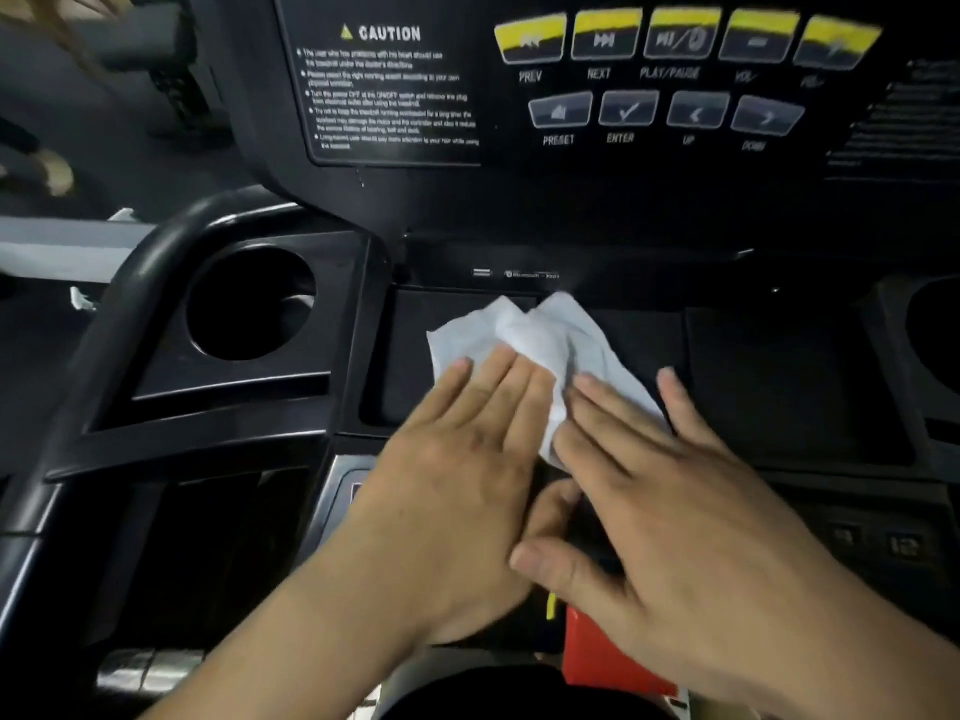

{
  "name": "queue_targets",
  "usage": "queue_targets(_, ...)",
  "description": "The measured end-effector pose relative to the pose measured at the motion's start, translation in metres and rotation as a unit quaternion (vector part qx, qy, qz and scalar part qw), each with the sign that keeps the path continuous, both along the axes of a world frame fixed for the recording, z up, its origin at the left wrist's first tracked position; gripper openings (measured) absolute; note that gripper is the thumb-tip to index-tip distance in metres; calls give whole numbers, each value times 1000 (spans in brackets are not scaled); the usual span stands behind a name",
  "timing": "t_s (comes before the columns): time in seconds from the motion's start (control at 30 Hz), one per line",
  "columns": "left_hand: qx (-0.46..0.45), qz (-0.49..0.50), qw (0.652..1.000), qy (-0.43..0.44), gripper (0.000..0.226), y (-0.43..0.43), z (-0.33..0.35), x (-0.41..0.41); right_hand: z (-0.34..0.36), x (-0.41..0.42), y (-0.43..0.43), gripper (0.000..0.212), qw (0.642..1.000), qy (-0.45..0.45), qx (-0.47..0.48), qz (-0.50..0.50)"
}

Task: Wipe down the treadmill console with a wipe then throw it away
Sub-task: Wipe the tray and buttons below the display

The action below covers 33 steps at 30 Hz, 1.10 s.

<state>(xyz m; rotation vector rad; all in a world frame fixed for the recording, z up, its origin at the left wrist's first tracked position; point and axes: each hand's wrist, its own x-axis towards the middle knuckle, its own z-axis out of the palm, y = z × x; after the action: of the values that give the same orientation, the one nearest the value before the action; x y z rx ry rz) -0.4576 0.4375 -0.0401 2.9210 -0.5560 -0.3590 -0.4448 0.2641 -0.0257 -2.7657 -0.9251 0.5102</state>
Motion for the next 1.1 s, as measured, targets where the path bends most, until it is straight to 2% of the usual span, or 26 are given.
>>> queue_targets(0.17,-46,56,997,30,74,20,19,-9,12,1,-27,84,997,-44,-64,-2)
queue_targets(0.27,-36,76,996,31,85,16,26,-7,21,6,-20,92,998,14,-58,-10)
queue_targets(0.33,-3,59,998,18,84,12,22,0,19,12,-1,94,998,47,-26,10)
queue_targets(0.4,30,49,998,-34,81,14,21,4,18,16,16,91,998,57,-23,27)
queue_targets(0.47,48,83,995,-13,91,21,21,5,16,15,23,89,998,38,-27,30)
queue_targets(0.53,94,63,994,2,101,24,12,9,11,18,26,87,999,20,-31,32)
queue_targets(0.6,103,44,994,-11,98,24,5,22,5,28,32,86,999,-1,-26,32)
queue_targets(0.67,26,88,995,-35,89,31,1,34,3,42,41,87,999,-32,-18,30)
queue_targets(0.7,24,83,995,-54,82,34,-1,35,3,47,44,87,998,-47,-20,34)
queue_targets(0.77,67,59,993,-82,77,39,-5,31,4,52,48,88,997,-65,-28,38)
queue_targets(0.93,103,133,983,-75,92,25,-1,30,6,50,44,93,997,-68,-28,9)
queue_targets(1.1,142,105,982,-65,87,48,0,17,-5,39,66,104,996,-85,-13,-4)
